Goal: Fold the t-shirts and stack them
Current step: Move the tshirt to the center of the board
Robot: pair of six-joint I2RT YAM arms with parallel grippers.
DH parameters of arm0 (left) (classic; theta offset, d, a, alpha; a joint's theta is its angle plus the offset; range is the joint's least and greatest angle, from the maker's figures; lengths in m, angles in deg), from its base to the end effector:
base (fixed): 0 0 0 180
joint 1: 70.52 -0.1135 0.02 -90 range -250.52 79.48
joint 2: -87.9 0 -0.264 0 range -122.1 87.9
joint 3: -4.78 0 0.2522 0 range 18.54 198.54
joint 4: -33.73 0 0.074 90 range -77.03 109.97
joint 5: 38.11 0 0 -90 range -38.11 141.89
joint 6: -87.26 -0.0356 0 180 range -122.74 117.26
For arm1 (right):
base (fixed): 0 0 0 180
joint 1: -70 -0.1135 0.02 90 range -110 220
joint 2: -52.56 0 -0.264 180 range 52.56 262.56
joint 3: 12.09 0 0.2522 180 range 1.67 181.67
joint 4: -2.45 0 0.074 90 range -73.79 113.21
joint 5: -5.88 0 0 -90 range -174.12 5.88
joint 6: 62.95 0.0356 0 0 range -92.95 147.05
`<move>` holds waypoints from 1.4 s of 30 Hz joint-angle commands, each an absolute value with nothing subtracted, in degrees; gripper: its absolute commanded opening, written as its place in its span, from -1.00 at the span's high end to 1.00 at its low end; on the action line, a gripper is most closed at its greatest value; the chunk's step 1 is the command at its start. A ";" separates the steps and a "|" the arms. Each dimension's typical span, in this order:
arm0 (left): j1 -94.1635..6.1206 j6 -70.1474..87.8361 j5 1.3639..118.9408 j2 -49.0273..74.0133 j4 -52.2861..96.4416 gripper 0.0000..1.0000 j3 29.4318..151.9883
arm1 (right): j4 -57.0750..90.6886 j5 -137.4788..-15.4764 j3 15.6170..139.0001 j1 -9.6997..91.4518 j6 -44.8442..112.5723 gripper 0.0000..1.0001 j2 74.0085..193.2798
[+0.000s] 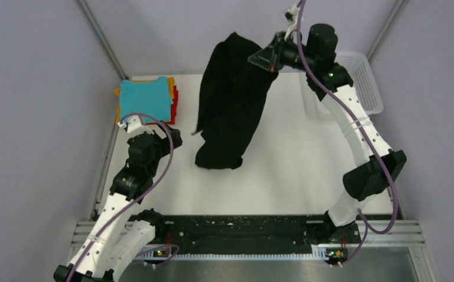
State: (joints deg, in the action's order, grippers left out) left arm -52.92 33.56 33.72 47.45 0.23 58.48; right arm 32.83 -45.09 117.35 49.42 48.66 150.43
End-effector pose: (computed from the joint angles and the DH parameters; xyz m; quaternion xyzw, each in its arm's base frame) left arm 0.1613 -0.0395 0.3053 -0.2207 0.7847 -0.1404 0.5620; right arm 0.3410 0.1520 0.5092 -0.2327 0.6616 0.4604 0.5441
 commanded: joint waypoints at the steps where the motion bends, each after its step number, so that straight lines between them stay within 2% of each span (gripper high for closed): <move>1: -53.21 33.61 30.84 50.00 -1.69 -0.97 58.92 | 31.48 -59.56 97.30 49.70 46.77 0.73 141.52; 2: -53.21 33.72 30.31 50.02 -2.65 -0.97 58.90 | 31.48 -65.27 90.50 49.95 46.16 0.53 139.42; 4: -53.21 34.23 29.99 49.63 -3.51 -0.97 58.63 | 33.37 -76.79 79.77 51.26 45.94 -0.05 135.87; 6: -53.32 34.90 30.92 48.31 -3.60 -0.97 57.93 | 37.34 -84.57 72.27 53.51 46.59 -0.52 134.52; 9: -53.30 35.28 35.05 43.78 -3.25 -0.97 57.79 | 41.37 -92.58 67.74 54.83 46.49 -0.77 132.10; 14: -53.38 36.11 40.48 33.98 -5.75 -0.97 59.67 | 40.20 -92.33 62.68 54.83 44.98 -0.84 126.99; 20: -53.42 36.14 44.45 29.62 -3.15 -0.98 58.93 | 37.56 -82.62 61.71 54.06 40.67 -0.94 126.24; 27: -53.39 36.17 58.31 22.74 4.09 -0.97 55.98 | 36.08 -87.40 61.13 52.87 41.27 -0.96 128.02; 33: -53.21 37.59 63.01 10.16 7.00 -0.69 60.11 | 33.40 -88.13 61.24 52.87 42.59 -0.96 130.08; 42: -52.44 37.77 66.86 0.98 9.81 -0.49 63.34 | 33.32 -88.55 63.52 52.91 42.62 -0.96 134.87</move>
State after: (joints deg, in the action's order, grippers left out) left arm -53.18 37.65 63.31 3.96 6.56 60.56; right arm 35.50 -87.56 60.96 53.23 42.25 133.75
